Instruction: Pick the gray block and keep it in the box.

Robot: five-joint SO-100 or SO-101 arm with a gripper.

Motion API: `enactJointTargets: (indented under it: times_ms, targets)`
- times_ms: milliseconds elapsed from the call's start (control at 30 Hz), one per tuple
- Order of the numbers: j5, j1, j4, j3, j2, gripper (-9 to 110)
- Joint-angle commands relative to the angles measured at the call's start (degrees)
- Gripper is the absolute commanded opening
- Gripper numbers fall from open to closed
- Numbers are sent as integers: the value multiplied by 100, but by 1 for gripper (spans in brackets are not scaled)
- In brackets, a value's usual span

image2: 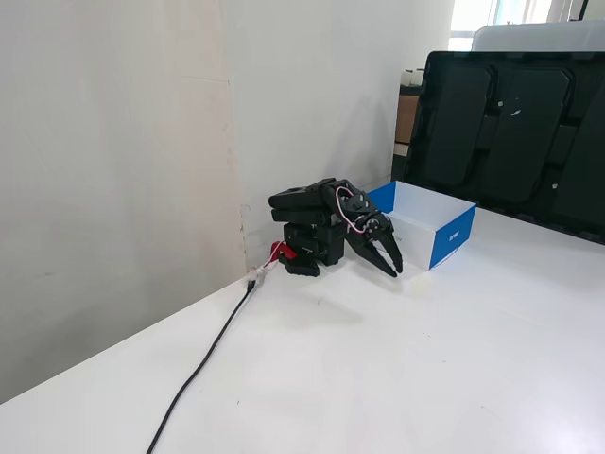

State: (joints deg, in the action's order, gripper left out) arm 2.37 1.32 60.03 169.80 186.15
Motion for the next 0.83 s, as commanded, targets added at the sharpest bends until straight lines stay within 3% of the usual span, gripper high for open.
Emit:
enactJointTargets:
  times_ms: [0,800]
  targets:
    - [35,53,26,-26,483,0]
    - [35,26,193,483,1028,0]
